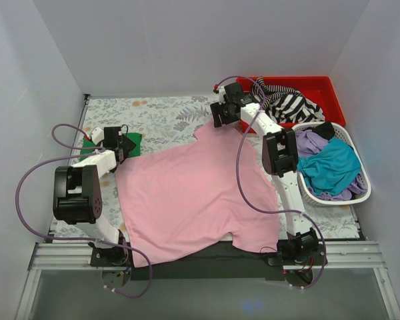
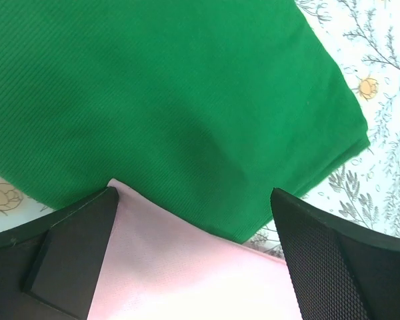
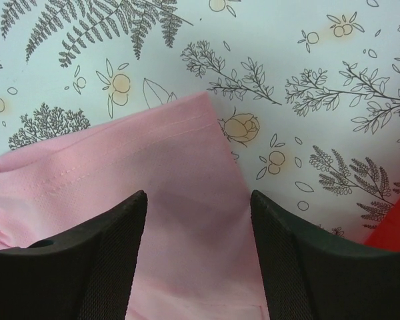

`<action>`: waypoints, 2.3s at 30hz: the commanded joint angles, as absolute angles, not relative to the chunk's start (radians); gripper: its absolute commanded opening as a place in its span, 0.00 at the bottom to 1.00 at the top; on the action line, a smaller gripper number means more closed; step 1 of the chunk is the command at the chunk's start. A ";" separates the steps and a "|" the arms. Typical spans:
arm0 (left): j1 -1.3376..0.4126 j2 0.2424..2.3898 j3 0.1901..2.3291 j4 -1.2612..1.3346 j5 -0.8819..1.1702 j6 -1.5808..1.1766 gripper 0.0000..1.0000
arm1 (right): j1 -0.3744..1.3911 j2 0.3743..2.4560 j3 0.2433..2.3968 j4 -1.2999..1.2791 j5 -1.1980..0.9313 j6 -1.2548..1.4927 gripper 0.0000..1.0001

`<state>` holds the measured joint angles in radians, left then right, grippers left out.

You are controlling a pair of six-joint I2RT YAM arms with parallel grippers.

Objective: Fold and stack the t-shirts
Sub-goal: Flatten the tshirt out

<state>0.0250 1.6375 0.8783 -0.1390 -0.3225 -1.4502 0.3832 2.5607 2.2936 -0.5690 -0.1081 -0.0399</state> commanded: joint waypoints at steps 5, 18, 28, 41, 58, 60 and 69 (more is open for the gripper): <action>0.032 1.612 0.899 -0.170 -0.256 -1.442 0.98 | 0.324 2.612 2.335 -0.528 -0.063 -0.064 0.73; 0.031 1.603 0.884 -0.221 -0.224 -1.425 0.66 | 0.327 2.623 2.258 -0.545 -0.130 -0.067 0.28; 0.034 1.605 0.926 -0.245 -0.222 -1.413 0.00 | 0.333 2.576 2.255 -0.538 -0.144 -0.057 0.01; 0.034 1.505 1.023 -0.333 -0.288 -1.342 0.00 | 0.333 2.444 2.230 -0.528 -0.153 -0.061 0.01; 0.106 1.764 1.348 -0.494 -0.247 -1.189 0.00 | 0.331 2.326 2.168 -0.537 -0.123 -0.109 0.01; 0.106 1.766 1.329 -0.492 -0.201 -1.190 0.00 | 0.331 2.329 2.169 -0.535 -0.132 -0.104 0.01; 0.106 1.671 1.213 -0.476 0.112 -1.232 0.14 | 0.330 2.327 2.161 -0.535 -0.132 -0.098 0.01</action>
<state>0.1032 1.7763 1.2304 -0.4706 -0.0292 -1.2270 0.3347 2.3608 2.1632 -0.5365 -0.1356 -0.0860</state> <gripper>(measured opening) 0.131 0.020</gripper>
